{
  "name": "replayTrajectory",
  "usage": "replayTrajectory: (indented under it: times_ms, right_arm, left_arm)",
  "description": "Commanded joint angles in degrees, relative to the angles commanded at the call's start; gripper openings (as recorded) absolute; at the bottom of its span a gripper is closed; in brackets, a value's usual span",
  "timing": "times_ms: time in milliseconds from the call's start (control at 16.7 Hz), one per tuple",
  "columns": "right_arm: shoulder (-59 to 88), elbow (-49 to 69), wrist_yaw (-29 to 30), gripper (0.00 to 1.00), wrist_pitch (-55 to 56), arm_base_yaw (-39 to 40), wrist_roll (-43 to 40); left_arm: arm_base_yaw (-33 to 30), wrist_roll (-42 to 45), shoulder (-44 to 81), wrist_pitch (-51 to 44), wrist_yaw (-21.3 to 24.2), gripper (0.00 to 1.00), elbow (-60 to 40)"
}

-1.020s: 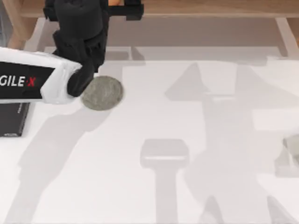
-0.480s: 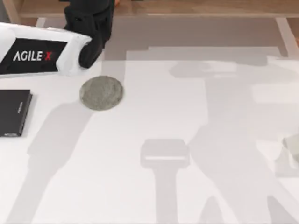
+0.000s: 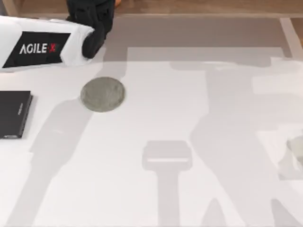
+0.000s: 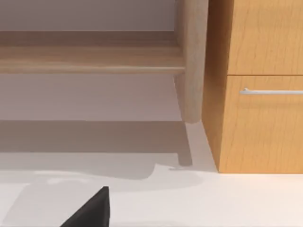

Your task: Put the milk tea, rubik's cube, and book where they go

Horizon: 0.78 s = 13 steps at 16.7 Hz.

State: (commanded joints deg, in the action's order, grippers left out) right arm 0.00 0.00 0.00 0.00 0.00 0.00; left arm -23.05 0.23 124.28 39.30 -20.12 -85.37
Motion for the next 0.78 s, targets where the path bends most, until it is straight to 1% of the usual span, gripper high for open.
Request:
replayTrajectory:
  times_ms: [780]
  right_arm:
    - [0.00, 0.00, 0.00, 1.00, 0.00, 0.00, 0.00]
  left_arm:
    - [0.00, 0.00, 0.00, 0.00, 0.00, 0.02, 0.00]
